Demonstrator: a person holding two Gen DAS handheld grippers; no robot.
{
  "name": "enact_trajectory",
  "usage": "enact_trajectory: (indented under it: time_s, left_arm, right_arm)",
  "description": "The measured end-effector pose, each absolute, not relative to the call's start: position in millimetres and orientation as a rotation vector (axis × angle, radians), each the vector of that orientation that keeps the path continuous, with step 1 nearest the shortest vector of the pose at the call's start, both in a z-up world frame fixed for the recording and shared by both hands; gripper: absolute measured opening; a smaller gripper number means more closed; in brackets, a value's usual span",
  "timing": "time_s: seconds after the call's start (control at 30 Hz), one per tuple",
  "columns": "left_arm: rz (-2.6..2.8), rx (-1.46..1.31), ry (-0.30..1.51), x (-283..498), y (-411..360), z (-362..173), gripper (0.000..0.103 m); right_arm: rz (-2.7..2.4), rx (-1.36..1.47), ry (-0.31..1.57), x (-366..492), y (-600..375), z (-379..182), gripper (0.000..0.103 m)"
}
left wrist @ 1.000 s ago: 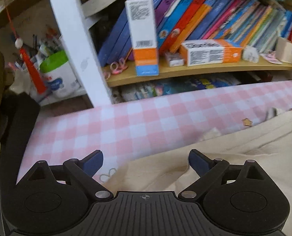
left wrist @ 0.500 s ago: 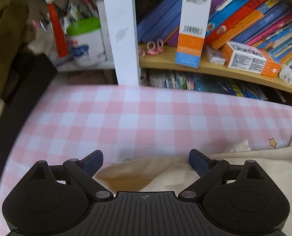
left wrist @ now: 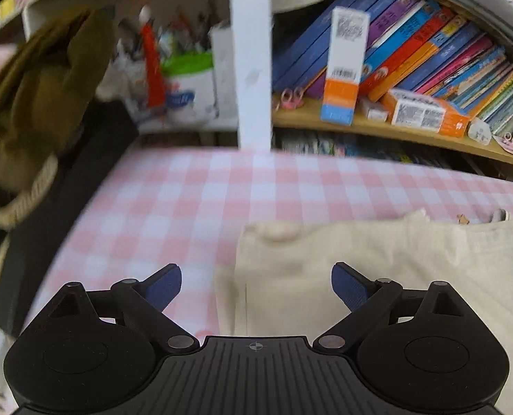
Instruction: Fold clothes
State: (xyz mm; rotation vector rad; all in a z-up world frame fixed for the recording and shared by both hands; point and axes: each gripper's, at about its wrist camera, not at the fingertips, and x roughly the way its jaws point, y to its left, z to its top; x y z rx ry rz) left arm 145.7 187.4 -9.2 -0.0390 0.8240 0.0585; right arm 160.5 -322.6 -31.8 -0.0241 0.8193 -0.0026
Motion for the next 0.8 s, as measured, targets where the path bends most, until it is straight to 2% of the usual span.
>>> enact_trajectory:
  time_s: [0.13, 0.2, 0.23, 0.27, 0.3, 0.47, 0.53, 0.67, 0.7, 0.73, 0.77, 0.8]
  left_arm:
    - [0.082, -0.153, 0.878, 156, 197, -22, 0.075]
    - [0.104, -0.205, 0.894, 158, 202, -26, 0.055]
    - [0.117, -0.206, 0.889, 158, 202, -25, 0.037]
    - [0.116, -0.212, 0.885, 157, 202, -22, 0.017]
    - [0.111, -0.221, 0.880, 156, 202, -19, 0.007]
    - [0.093, -0.213, 0.841, 154, 199, -7, 0.006]
    - [0.119, -0.192, 0.891, 163, 197, -15, 0.007]
    - [0.176, -0.128, 0.928, 170, 191, -20, 0.026]
    - [0.187, -0.109, 0.925, 169, 190, -18, 0.030]
    - [0.189, -0.092, 0.906, 163, 190, -13, 0.034]
    - [0.188, -0.074, 0.882, 156, 190, -8, 0.035]
    - [0.188, -0.056, 0.859, 149, 189, -2, 0.035]
  right_arm:
    - [0.020, 0.217, 0.847, 161, -339, -38, 0.045]
    - [0.030, 0.242, 0.858, 167, -336, -41, 0.034]
    - [0.033, 0.241, 0.876, 170, -333, -42, 0.022]
    - [0.031, 0.222, 0.883, 170, -330, -42, 0.016]
    - [0.028, 0.198, 0.884, 170, -326, -39, 0.005]
    - [-0.005, 0.072, 0.728, 149, -311, -15, 0.005]
    - [-0.017, 0.047, 0.761, 155, -310, -23, 0.005]
    - [-0.029, 0.085, 0.839, 167, -319, -42, 0.007]
    - [-0.038, 0.089, 0.838, 165, -320, -41, 0.010]
    - [-0.049, 0.090, 0.836, 162, -322, -40, 0.021]
    - [-0.059, 0.091, 0.833, 158, -324, -39, 0.033]
    - [-0.069, 0.092, 0.831, 155, -325, -37, 0.035]
